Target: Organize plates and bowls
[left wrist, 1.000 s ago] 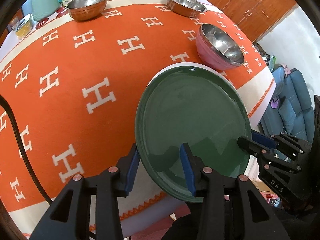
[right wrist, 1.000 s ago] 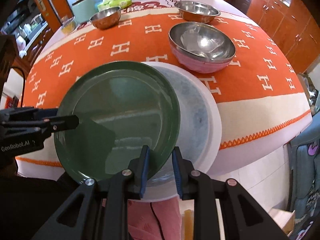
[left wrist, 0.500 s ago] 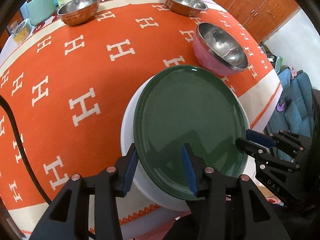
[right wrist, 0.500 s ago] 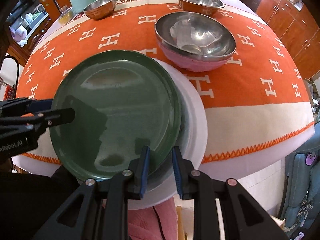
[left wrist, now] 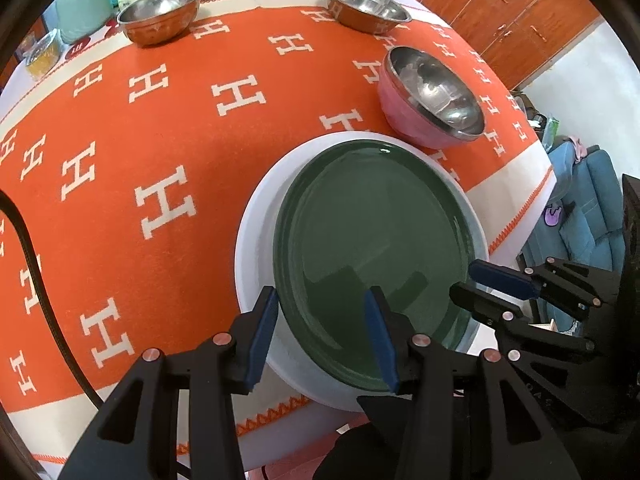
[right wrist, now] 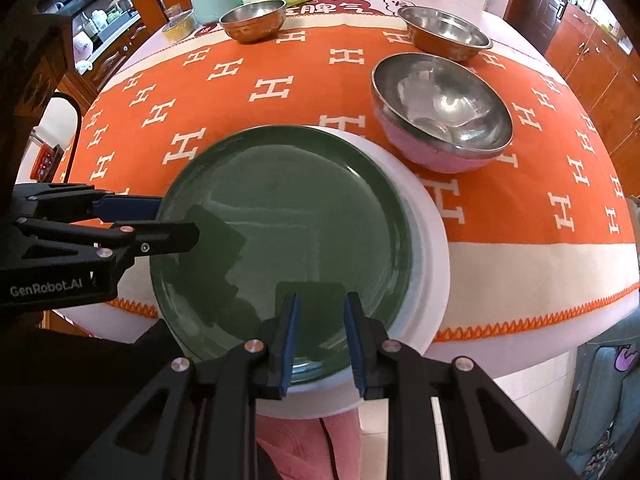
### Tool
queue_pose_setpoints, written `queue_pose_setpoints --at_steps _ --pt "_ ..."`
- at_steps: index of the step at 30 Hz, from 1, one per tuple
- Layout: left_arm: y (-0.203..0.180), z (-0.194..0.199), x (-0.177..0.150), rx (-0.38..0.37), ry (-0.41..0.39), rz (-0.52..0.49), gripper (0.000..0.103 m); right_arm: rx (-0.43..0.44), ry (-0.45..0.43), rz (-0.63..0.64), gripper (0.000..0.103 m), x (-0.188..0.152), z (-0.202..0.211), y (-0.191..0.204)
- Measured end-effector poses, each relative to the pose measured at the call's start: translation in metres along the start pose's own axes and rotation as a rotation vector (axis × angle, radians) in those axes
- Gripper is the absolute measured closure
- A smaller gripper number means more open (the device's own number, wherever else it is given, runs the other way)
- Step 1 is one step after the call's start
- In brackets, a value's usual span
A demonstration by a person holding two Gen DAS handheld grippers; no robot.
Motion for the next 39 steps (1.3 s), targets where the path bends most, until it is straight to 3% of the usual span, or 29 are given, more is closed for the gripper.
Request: queue_pose_setpoints --at_steps 13,25,29,39 --pt "0.012 0.043 -0.021 0.037 -0.106 -0.107 0.048 0.023 -0.062 -0.072 0.080 -0.009 0.003 0.036" --pt "0.046 0.080 -0.031 0.017 -0.196 -0.066 0.036 -0.022 -0.119 -0.093 0.080 -0.016 0.016 0.063" --pt "0.050 0.094 -0.025 0.026 -0.231 -0.034 0.032 -0.033 -0.152 -0.091 0.066 -0.012 0.027 0.057" --pt "0.028 0.123 -0.009 0.063 -0.302 0.025 0.023 -0.044 -0.268 -0.094 0.057 0.012 0.074 0.018"
Point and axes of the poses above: each gripper's, at about its wrist camera, not at the fingertips, and z roughly against the way its jaws point, y to its left, x to its top, the point moved 7 cm from there along -z, roughly the way its jaws point, and after that the axes turned 15 degrees about y, right-handed, at the moved point
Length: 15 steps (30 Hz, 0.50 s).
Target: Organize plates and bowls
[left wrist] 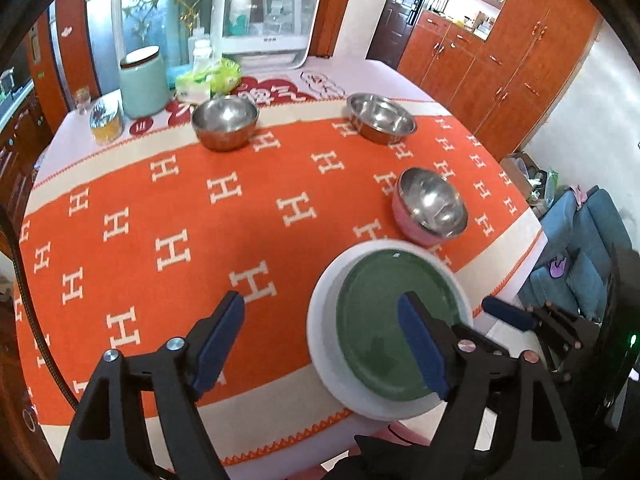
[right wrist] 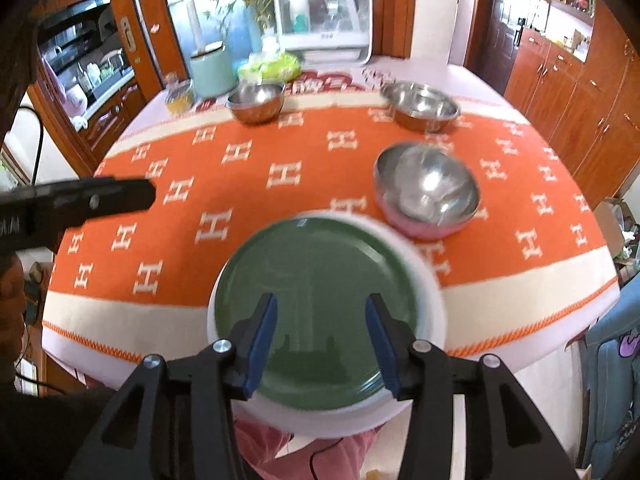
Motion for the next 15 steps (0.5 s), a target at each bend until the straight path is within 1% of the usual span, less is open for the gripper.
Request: queue_pose_setpoints --at_steps 5,11,13,15 --pt "-0.018 0.011 0.016 0.021 -0.021 0.037 0.022 0.005 -0.039 0.026 0.056 0.022 0.015 -0.022" --pt "-0.045 0.021 0.043 0.054 -0.033 0.062 0.022 0.015 -0.110 0.057 0.056 0.049 0.039 -0.053" --pt "-0.056 0.024 0.054 0.067 -0.040 0.068 0.022 0.015 -0.129 0.061 0.054 0.056 0.045 -0.064" --pt "-0.065 0.025 0.063 0.073 -0.048 0.074 0.022 0.019 -0.152 0.069 0.048 0.065 0.052 -0.078"
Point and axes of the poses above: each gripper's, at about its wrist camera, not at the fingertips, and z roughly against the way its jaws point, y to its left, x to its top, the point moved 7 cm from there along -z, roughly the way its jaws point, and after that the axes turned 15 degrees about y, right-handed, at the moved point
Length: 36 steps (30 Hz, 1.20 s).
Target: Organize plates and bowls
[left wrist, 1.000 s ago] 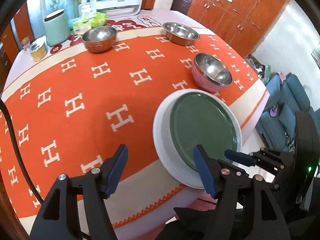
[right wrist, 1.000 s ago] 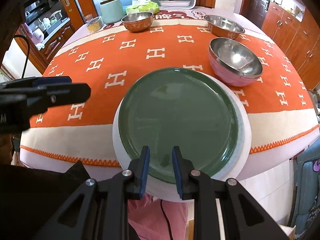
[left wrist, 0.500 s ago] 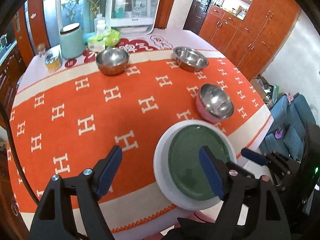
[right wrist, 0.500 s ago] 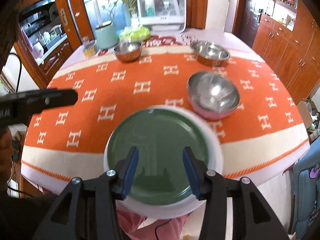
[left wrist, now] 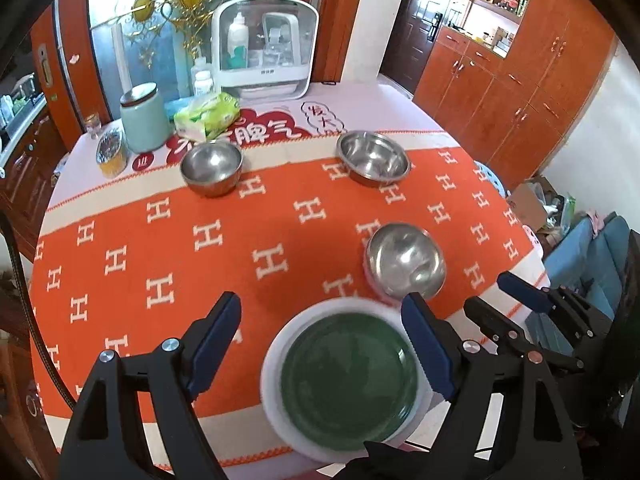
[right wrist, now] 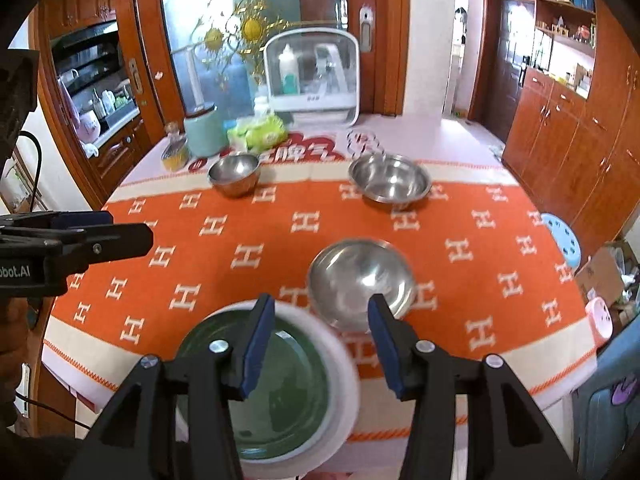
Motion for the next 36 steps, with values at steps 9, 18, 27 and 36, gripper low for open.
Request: queue_pose_setpoints --at_steps 9,18,27,36 --pt "-0.054 -0.009 0.038 0.018 -0.011 0.073 0.022 0.007 -0.072 0.044 0.047 0.030 0.016 -0.065" --pt "-0.086 -0.013 0.081 0.088 -0.067 0.141 0.022 -0.001 -0.152 0.100 0.037 0.077 0.024 -0.121" --pt "-0.086 -0.022 0.130 0.131 -0.078 0.246 0.022 0.025 -0.200 0.116 0.034 0.137 0.014 -0.157" --pt "-0.081 -0.044 0.170 0.192 -0.055 0.296 0.022 0.080 -0.214 0.085 0.034 0.190 -0.018 -0.183"
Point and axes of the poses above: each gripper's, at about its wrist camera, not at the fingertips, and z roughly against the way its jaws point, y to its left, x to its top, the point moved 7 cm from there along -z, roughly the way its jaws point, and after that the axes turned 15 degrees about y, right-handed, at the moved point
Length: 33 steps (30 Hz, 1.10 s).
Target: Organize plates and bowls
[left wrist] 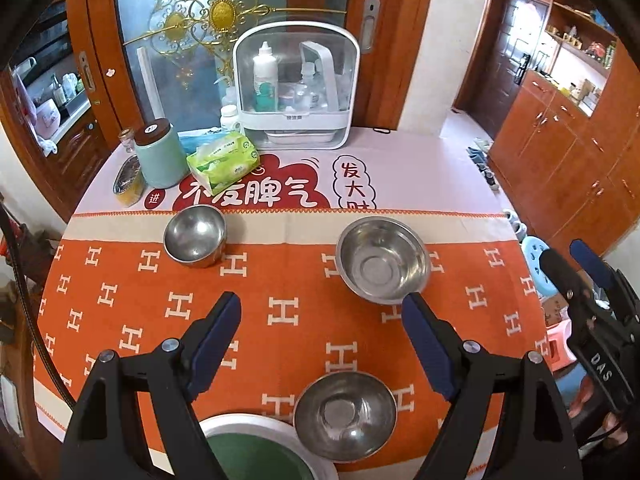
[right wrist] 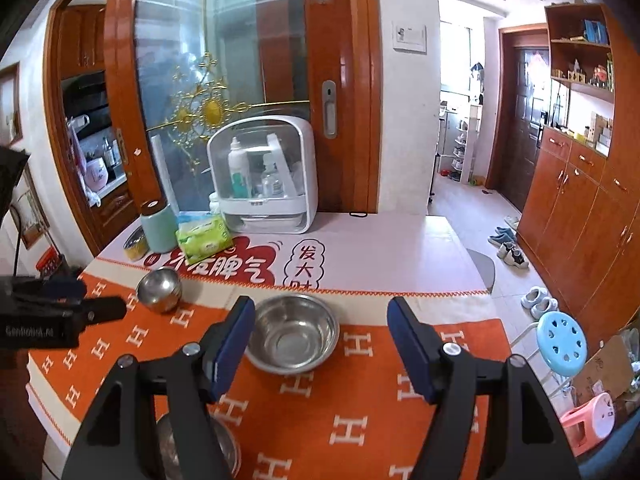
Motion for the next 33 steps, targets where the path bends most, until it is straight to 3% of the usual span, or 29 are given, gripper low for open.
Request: queue_pose_setpoints --at_steps 11,23,29,33 --pt "-0.007 -0.048 0.027 0.041 0.065 0.009 0.022 0.114 0.062 -0.108 0.029 0.005 -0.061 -0.024" --pt "-0.027 -0.131 0.045 -0.063 0.087 -0.010 0.022 0.156 0.119 -0.132 0.029 -0.013 -0.138 -0.027" --pt "-0.029 -0.175 0.048 -0.089 0.131 0.007 0.022 0.184 0.201 -0.213 0.029 -0.034 -0.181 -0.030" --pt "-0.029 -0.208 0.045 -0.123 0.205 0.032 0.022 0.176 0.268 -0.213 0.029 -0.049 -0.209 -0.027"
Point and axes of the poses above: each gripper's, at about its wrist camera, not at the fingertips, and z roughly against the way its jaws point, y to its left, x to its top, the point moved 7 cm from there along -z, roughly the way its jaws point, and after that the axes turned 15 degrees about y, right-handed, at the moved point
